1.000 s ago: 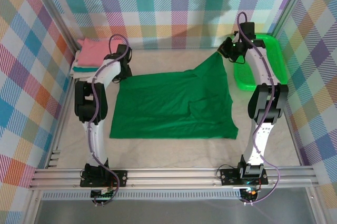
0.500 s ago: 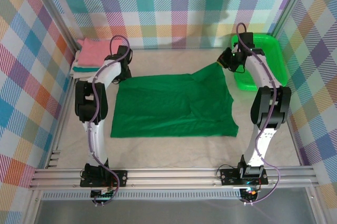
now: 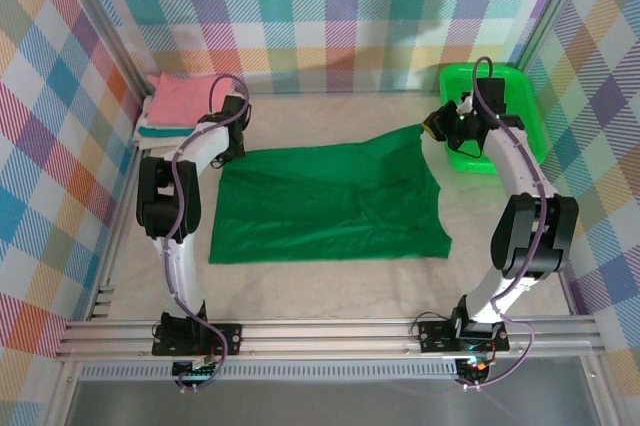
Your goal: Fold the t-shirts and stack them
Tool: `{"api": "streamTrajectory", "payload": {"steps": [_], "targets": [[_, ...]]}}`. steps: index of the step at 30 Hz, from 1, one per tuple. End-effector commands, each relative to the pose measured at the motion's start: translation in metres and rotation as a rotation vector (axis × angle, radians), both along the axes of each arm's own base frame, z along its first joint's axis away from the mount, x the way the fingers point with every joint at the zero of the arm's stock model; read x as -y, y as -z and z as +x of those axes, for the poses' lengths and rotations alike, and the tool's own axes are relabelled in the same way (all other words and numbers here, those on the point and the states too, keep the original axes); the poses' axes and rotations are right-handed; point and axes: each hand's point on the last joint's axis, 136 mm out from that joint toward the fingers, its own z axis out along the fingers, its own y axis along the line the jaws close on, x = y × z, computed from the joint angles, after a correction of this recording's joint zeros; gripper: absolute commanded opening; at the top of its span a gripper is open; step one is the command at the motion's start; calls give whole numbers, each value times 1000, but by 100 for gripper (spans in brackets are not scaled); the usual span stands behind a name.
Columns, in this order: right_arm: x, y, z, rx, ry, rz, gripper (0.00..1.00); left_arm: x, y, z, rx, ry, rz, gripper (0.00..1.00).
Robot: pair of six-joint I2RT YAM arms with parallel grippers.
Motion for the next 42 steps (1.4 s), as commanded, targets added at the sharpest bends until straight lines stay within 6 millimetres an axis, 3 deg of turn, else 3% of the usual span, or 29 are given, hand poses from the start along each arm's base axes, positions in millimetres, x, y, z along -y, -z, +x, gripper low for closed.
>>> {"api": "streamTrajectory", "payload": {"steps": [1, 10, 18, 23, 25, 26, 29, 35, 38, 42], "targets": [[-1, -6, -11, 16, 5, 37, 0, -6, -21, -6, 40, -4, 45, 0], [2, 32, -50, -80, 25, 70, 0, -11, -20, -39, 20, -29, 86, 0], [5, 38, -66, -116, 35, 116, 0, -11, -13, -63, -29, -39, 110, 1], [3, 60, -94, -189, 43, 134, 0, -12, 1, -89, -75, -59, 109, 20], [3, 72, -108, -229, 42, 123, 11, -16, 1, -105, -67, -97, 102, 26], [3, 79, -116, -255, 40, 118, 26, -17, 2, -113, -56, -114, 90, 30], [9, 90, -130, -294, 52, 60, 34, -12, 3, -125, -38, -101, 36, 34], [21, 65, -115, -200, 43, -131, 38, 13, -2, -97, -93, 11, -23, 34], [5, 57, -101, -155, -42, -221, 39, 33, -4, -78, -67, 81, -62, 34], [-40, 71, -85, -183, -235, -278, 39, 59, 9, -64, -85, 168, -157, 34]]}}
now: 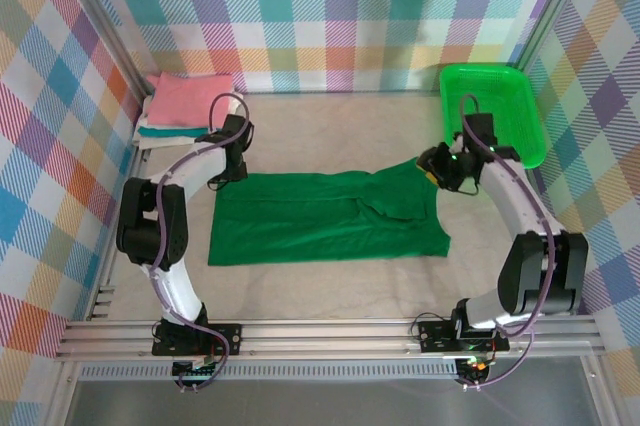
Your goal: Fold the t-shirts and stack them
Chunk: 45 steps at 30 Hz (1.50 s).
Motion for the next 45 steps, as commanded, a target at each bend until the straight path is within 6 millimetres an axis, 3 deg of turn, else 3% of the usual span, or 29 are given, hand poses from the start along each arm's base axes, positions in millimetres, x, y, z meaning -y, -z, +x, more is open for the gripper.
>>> {"api": "streamTrajectory", "payload": {"steps": [1, 6, 8, 12, 17, 19, 23, 27, 30, 34, 37, 41, 45], "targets": [[-29, 28, 3, -68, -164, -72, 39, 31, 18, 7, -52, 120, -83, 34], [-74, 62, 11, -148, -286, -30, 38, 39, 43, 8, -130, 145, -98, 35], [-83, 75, 9, -187, -309, -29, 37, 38, 52, 6, -151, 143, -91, 34], [-75, 103, 1, -258, -255, -61, 35, 24, 72, -2, -211, 81, -87, 33], [-67, 130, -9, -314, -198, -76, 34, 13, 76, -11, -229, 19, -103, 32], [-67, 141, -10, -336, -190, -77, 33, 11, 77, -22, -239, -2, -113, 32], [-70, 158, -6, -352, -175, -61, 33, 18, 91, -64, -296, -70, -206, 30], [-75, 166, 14, -326, -173, -62, 33, 20, 98, -111, -343, -135, -269, 27], [-79, 167, 38, -307, -180, -68, 33, 18, 91, -134, -349, -154, -273, 26], [-79, 165, 79, -252, -170, -85, 33, 28, 75, -145, -312, -150, -331, 25], [-67, 153, 106, -219, -137, -85, 32, 23, 53, -137, -232, -146, -303, 26], [-48, 126, 138, -117, -123, -115, 32, 36, 24, -121, -141, -105, -384, 26], [-68, 90, 135, -61, -218, -105, 33, 33, 19, -109, -114, -87, -348, 27]]}}
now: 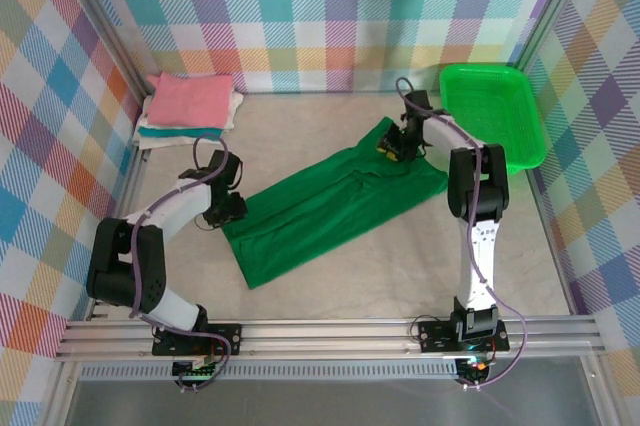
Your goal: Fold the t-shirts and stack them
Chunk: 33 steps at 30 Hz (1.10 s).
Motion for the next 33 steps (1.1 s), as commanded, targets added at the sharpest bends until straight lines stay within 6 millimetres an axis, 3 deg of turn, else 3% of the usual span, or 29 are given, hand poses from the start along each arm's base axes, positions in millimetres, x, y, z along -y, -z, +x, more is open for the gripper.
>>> {"api": "streamTrajectory", "payload": {"steps": [1, 3, 9, 14, 19, 23, 27, 33], "targets": [[-17, -29, -13, 28, -105, -18, 33, 5, -6, 8, 5, 35, 12, 27], [-34, -35, -32, 13, -161, -3, 34, 12, -2, 18, 1, 101, 24, 28], [-67, -28, -81, -21, -253, 52, 34, 37, 8, 36, -40, 295, 101, 34], [-60, -15, -98, -75, -217, 25, 34, 31, 29, 47, -86, 290, 144, 35], [-44, 5, -104, -137, -124, -39, 34, 11, 56, 51, -140, 172, 96, 35], [-43, 24, -96, -163, -98, -62, 34, 2, 63, 40, -172, 114, 97, 34], [-49, 38, -79, -171, -107, -63, 33, -5, 58, 15, -185, 65, 95, 34], [-87, 29, -19, -52, -196, 25, 33, 15, 55, -35, -209, 35, 10, 34]]}}
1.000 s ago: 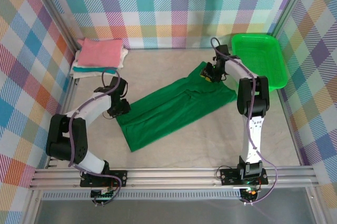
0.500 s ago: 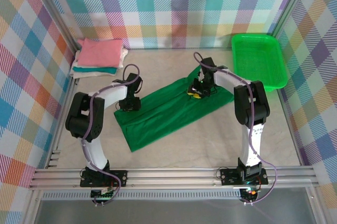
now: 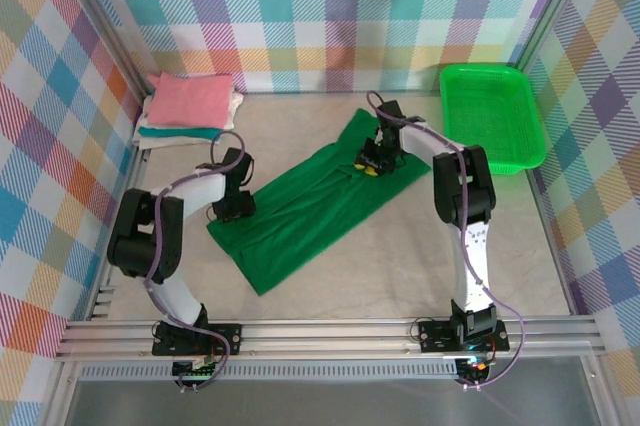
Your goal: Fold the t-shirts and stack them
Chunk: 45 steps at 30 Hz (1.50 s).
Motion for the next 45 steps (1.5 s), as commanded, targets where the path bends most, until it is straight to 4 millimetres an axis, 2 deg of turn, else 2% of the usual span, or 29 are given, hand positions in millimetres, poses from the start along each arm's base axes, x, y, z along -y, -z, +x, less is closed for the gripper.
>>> {"api": "streamTrajectory", "payload": {"steps": [1, 3, 5, 7, 9, 13, 16, 18, 21, 24, 26, 29, 32, 35, 41, 45], "targets": [[-23, 5, 33, 65, -73, 33, 33, 13, 15, -58, -141, -43, -36, 34], [-35, -2, 56, 113, -108, 67, 33, 31, 15, -74, -148, -40, -66, 33], [-49, -22, 76, 182, -164, 107, 33, 46, 10, -91, -147, -24, -69, 33], [-53, -47, 87, 234, -201, 110, 33, 53, 1, -104, -139, -16, -52, 33], [-49, -74, 92, 290, -210, 88, 35, 63, -11, -111, -117, 7, -89, 33], [-30, -107, 91, 320, -151, 89, 36, 59, -36, -109, -46, 21, -93, 34], [-23, -116, 84, 324, -111, 102, 37, 62, -57, -89, 44, 70, -98, 33], [-24, -110, 83, 296, -76, 119, 38, 68, -69, -67, 102, 107, -107, 34], [-30, -93, 89, 245, -50, 161, 39, 79, -71, -34, 140, 146, -117, 34], [-30, -75, 100, 201, 3, 178, 40, 90, -57, -11, 153, 170, -110, 33], [-28, -63, 109, 184, 49, 189, 42, 95, -45, -6, 139, 177, -108, 33], [-29, -53, 121, 182, 76, 227, 42, 96, -21, -14, 87, 174, -107, 32], [-28, -43, 129, 181, 92, 227, 45, 93, 1, -31, 38, 161, -106, 32], [-34, -32, 135, 187, 90, 257, 46, 90, 15, -51, -8, 153, -104, 32], [-43, -14, 145, 198, 82, 313, 44, 97, 19, -81, -36, 156, -113, 32], [-50, -11, 151, 219, 69, 360, 38, 101, 8, -88, -11, 143, -135, 32]]}}
